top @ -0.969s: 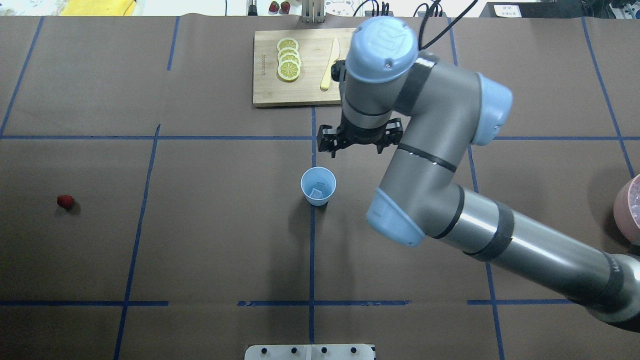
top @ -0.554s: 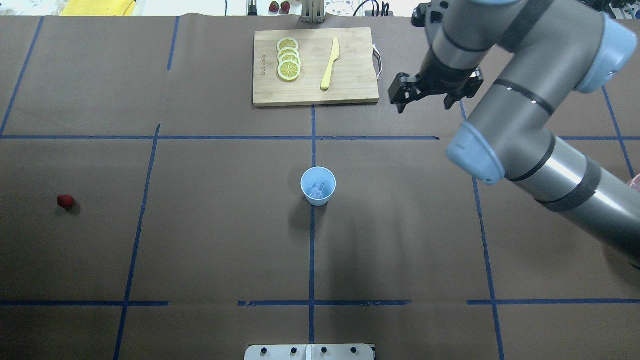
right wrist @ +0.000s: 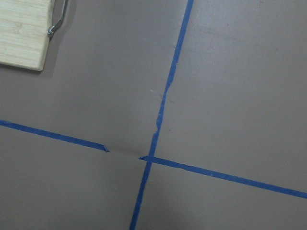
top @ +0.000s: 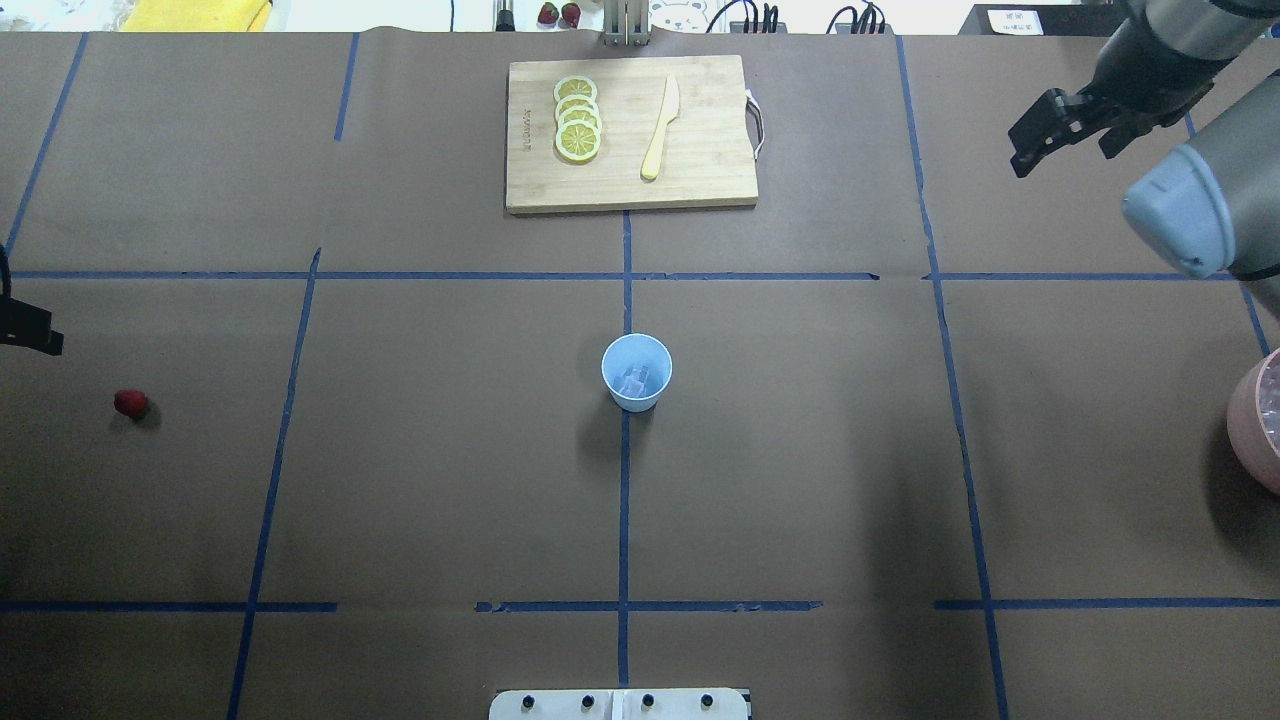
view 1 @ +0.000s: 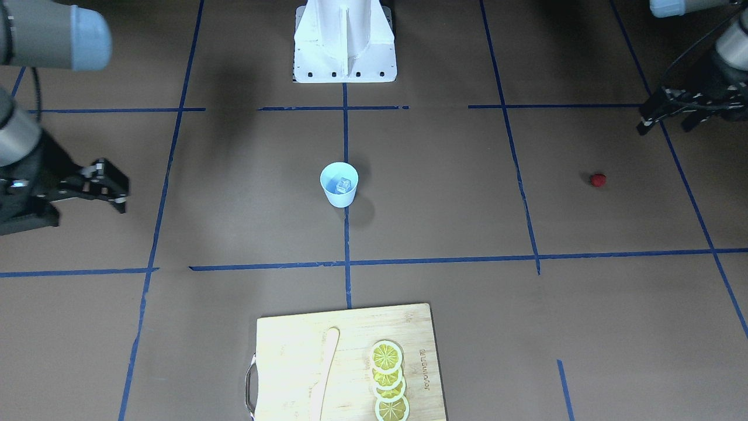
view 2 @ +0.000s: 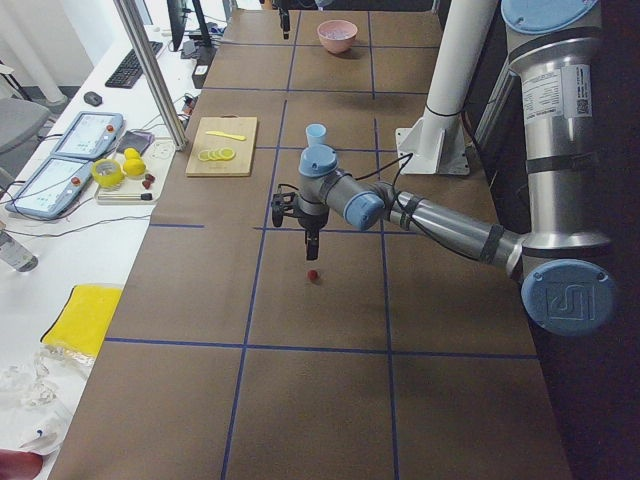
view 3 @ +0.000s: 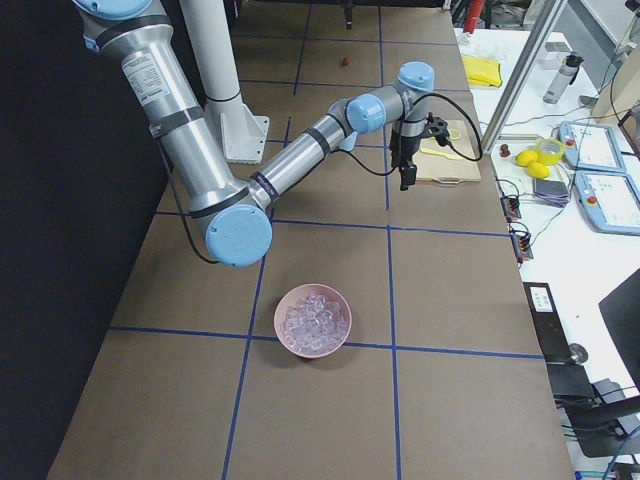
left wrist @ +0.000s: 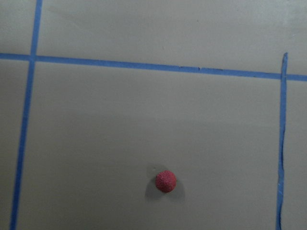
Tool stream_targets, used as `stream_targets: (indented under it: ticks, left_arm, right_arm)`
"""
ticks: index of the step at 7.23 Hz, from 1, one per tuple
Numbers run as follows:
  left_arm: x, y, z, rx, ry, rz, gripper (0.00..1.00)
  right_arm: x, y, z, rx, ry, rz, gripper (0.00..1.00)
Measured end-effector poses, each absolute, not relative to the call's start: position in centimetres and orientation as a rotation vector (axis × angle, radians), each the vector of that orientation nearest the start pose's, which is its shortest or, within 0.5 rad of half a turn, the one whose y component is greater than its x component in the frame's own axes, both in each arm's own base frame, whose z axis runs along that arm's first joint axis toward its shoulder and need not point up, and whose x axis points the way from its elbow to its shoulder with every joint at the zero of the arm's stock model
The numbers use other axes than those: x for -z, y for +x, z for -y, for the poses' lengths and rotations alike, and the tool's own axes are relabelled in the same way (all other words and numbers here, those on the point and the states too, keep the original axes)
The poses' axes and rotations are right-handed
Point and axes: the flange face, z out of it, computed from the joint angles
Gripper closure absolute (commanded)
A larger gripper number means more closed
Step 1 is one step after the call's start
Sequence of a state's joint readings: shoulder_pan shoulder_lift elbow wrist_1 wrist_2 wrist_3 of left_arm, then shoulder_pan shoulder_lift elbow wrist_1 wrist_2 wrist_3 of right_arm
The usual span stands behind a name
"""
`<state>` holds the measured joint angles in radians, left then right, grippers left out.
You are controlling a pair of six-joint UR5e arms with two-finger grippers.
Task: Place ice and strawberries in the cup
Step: 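Reach the left gripper down to the red strawberry and grasp it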
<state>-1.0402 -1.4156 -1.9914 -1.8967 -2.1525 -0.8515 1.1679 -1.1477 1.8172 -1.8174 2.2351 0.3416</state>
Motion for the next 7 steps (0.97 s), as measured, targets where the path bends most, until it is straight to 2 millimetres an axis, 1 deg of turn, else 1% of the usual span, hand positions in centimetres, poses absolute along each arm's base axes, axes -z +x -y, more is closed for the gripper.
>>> stream_targets:
  ticks: [1, 2, 3, 4, 5, 7]
  left_arm:
    - [-51.3, 18.1, 42.1, 0.149, 0.099, -0.814, 0.03]
    - [-53.4, 20.8, 42.2, 0.164, 0.116, -0.824, 0.04]
    - [-54.8, 22.9, 42.2, 0.17, 0.126, -0.823, 0.04]
    - [-55.8, 24.2, 42.0, 0.168, 0.128, -0.812, 0.04]
    - [-56.6, 24.9, 41.9, 0.166, 0.127, -0.801, 0.05]
    - [-57.6, 25.5, 42.0, 0.165, 0.118, -0.788, 0.06]
  right_arm:
    - [-35.2, -15.1, 58.5, 0.21, 0.142, 0.76, 0.0]
    - [-36.2, -14.0, 58.4, 0.218, 0.143, 0.759, 0.0]
    - [-36.8, -13.5, 58.3, 0.219, 0.141, 0.757, 0.0]
    - [-37.2, -13.3, 58.3, 0.218, 0.136, 0.755, 0.0]
    - [-37.5, -13.3, 58.2, 0.216, 0.131, 0.754, 0.0]
    - [-37.7, -13.2, 58.2, 0.215, 0.132, 0.753, 0.0]
